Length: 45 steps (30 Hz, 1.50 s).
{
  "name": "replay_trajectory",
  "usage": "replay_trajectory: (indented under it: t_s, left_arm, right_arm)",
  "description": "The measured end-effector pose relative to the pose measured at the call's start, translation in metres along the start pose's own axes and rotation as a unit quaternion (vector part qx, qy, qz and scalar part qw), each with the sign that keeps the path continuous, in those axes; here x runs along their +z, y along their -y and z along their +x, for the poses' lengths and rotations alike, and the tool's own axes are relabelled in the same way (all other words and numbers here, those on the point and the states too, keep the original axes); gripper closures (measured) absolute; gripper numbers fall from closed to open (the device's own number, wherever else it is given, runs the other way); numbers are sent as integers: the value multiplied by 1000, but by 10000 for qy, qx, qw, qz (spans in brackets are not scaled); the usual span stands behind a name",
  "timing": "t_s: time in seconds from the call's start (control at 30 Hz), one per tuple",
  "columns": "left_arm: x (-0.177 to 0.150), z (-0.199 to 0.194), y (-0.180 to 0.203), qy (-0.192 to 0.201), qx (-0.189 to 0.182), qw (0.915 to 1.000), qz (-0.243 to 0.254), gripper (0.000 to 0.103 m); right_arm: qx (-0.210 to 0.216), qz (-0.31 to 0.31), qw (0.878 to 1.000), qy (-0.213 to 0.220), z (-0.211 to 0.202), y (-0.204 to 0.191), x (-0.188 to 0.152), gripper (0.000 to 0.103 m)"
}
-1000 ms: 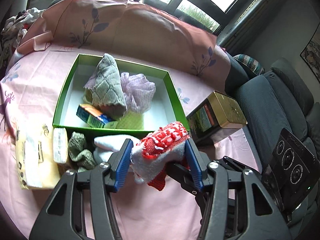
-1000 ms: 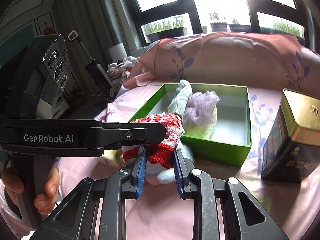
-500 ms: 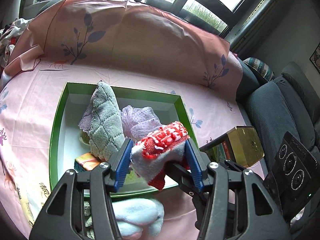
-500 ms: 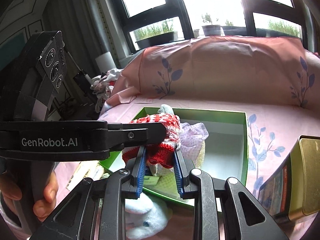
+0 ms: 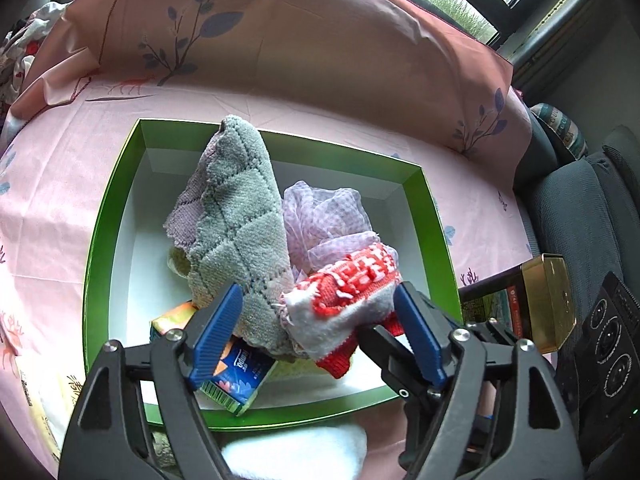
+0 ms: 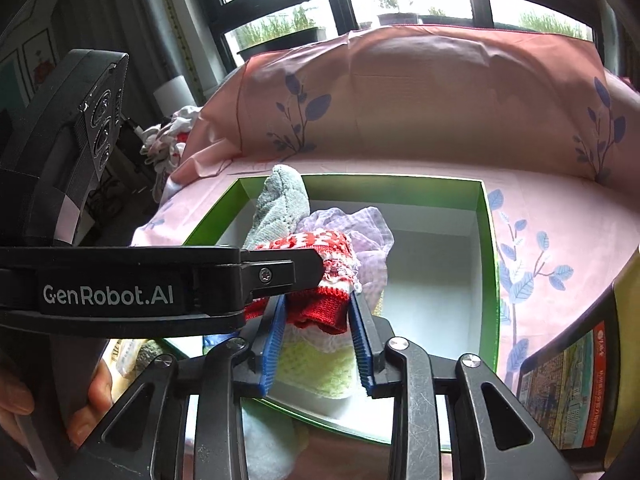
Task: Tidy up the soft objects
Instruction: 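Carry the red-white knit item into the green box and release, then move the right gripper back toward the light-blue plush bunny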
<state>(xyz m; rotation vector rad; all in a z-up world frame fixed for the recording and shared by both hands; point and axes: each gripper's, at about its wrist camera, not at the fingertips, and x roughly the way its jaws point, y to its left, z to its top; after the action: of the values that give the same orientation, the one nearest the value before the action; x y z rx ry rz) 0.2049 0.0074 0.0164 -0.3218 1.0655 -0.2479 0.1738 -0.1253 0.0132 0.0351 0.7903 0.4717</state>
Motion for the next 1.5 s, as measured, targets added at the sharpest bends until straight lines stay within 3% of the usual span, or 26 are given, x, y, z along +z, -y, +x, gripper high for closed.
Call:
replay_trajectory:
  t_s: [0.07, 0.23, 0.3, 0.5, 0.67, 0.83, 1.13, 1.5]
  left_arm:
    - [-1, -4, -2, -9, 100, 9999, -3, 20]
    - [-9, -27, -8, 206, 150, 9997, -38, 1]
    - [-13, -38, -9, 289, 181, 9994, -37, 1]
    - [-34, -70, -13, 526, 291, 9982, -64, 1]
    - [-59, -95, -20, 696, 28, 9971, -316, 1]
    - [-86, -107, -18, 666, 61, 9973, -291, 1]
    - [-141, -116, -16, 568, -617, 9955, -439, 1]
    - [-186, -123, -26, 609, -577, 9948, -577, 1]
  right_arm:
    - [-20, 68, 10000, 51, -7, 3, -1, 48]
    - [-107, 50, 9999, 99, -26, 3, -5, 43]
    - [-126, 19, 9998, 152, -37, -1, -9, 33]
    - [-158, -164, 9990, 379, -72, -14, -25, 29]
    - [-110, -192, 9988, 442, -96, -23, -41, 20]
    - [-75, -190, 9990, 397, -111, -29, -57, 19]
    - [-73, -193, 9996, 213, -121, -37, -84, 19]
    - [252, 89, 9996, -80, -112, -39, -113, 19]
